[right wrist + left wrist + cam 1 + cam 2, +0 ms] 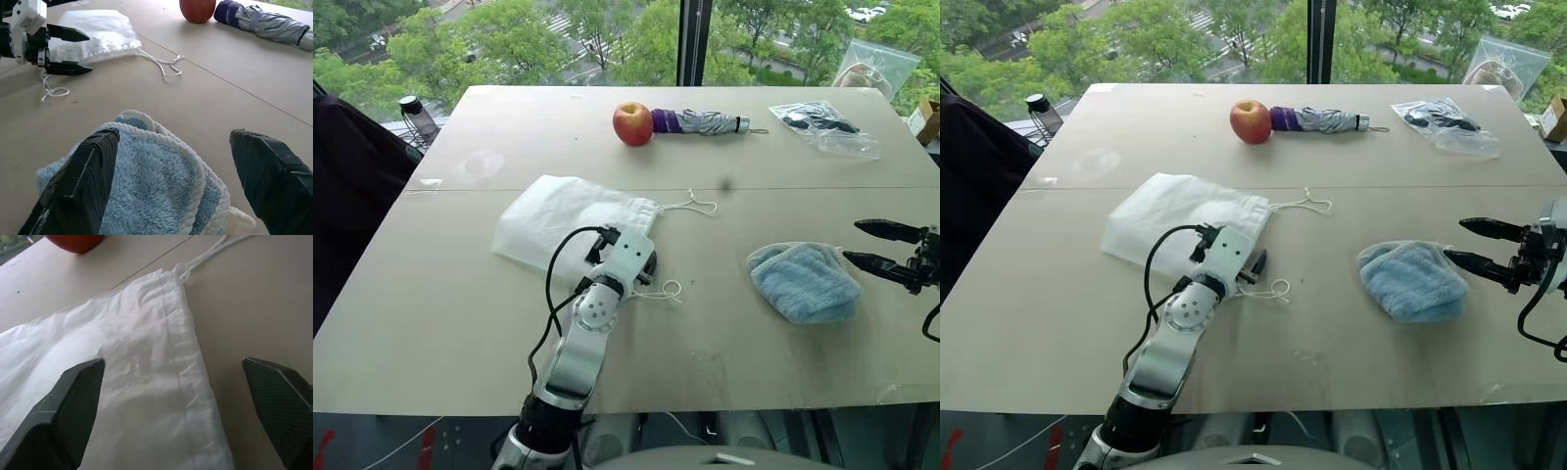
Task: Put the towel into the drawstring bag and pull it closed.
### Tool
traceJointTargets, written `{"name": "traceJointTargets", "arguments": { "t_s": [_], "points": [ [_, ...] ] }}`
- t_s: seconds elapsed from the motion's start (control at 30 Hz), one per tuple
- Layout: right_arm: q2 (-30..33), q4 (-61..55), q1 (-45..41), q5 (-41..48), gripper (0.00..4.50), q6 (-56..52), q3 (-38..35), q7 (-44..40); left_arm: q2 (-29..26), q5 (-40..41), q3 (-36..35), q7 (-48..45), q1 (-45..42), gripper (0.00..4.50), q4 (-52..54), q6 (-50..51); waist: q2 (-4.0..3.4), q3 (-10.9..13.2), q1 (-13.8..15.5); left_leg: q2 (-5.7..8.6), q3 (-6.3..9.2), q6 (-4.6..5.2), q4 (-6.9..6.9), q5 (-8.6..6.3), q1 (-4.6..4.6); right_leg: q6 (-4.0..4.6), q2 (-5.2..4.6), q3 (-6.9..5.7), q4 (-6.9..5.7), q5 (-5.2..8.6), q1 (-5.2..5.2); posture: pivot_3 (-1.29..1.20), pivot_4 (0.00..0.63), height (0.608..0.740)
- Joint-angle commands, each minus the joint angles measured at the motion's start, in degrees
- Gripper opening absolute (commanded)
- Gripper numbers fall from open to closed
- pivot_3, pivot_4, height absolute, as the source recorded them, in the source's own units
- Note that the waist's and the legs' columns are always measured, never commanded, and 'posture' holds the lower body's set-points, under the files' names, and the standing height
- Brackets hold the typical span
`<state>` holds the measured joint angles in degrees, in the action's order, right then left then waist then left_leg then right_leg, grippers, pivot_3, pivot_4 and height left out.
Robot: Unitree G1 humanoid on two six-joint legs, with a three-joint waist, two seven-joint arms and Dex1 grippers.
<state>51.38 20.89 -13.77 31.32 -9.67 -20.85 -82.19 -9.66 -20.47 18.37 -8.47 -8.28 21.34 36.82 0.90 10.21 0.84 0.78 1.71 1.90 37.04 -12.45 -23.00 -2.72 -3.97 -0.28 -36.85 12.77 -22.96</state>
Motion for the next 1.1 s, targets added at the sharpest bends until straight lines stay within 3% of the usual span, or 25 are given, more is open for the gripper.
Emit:
{"name": "traceJointTargets", "arguments": {
  "t_s": [0.03,0.27,0.37,0.63,1.1],
  "points": [
    [0.34,-0.13,-1.31,-0.01,3.85,1.07,-0.45,-0.13,-0.49,-2.73,0.16,1.55,0.42,4.47,0.56,0.97,0.00,0.00,-0.01,0.00,0.00,0.00,0.00,0.00,0.00,0.00,0.00,0.00,0.00,0.00,0.00,0.00,0.150,0.740],
    [0.41,0.70,-2.12,-0.34,3.85,1.24,-0.30,-0.73,-0.81,-7.65,-2.07,5.70,1.71,4.47,1.92,2.95,-0.01,0.00,-0.14,-0.05,0.01,0.00,-0.01,0.00,0.04,-0.01,0.04,0.00,0.00,0.00,0.00,0.00,0.150,0.740],
    [0.14,0.35,-3.01,1.45,3.85,-0.21,-0.35,-2.56,-0.42,-9.13,-3.63,7.61,2.84,3.86,3.06,3.96,-0.01,0.00,-0.22,-0.05,0.00,0.00,-0.01,0.00,0.04,0.00,0.04,0.01,0.00,0.00,0.00,0.00,0.150,0.740],
    [-0.65,-0.32,-5.05,3.91,3.85,-2.01,1.06,-6.31,-0.41,-12.06,-6.57,10.31,4.64,0.12,4.54,4.55,0.02,0.01,0.03,-0.02,0.03,0.00,-0.02,0.00,0.00,0.00,-0.02,-0.03,0.02,0.00,0.00,0.00,0.150,0.740],
    [-1.93,1.53,-11.51,2.66,3.85,0.92,7.65,-9.88,-0.30,-14.91,-9.05,12.60,6.78,0.01,5.95,2.95,0.01,0.01,-0.03,-0.03,0.04,0.02,-0.03,-0.02,0.01,0.01,-0.04,-0.04,0.04,-0.01,-0.01,0.00,0.150,0.740]
  ]
}}
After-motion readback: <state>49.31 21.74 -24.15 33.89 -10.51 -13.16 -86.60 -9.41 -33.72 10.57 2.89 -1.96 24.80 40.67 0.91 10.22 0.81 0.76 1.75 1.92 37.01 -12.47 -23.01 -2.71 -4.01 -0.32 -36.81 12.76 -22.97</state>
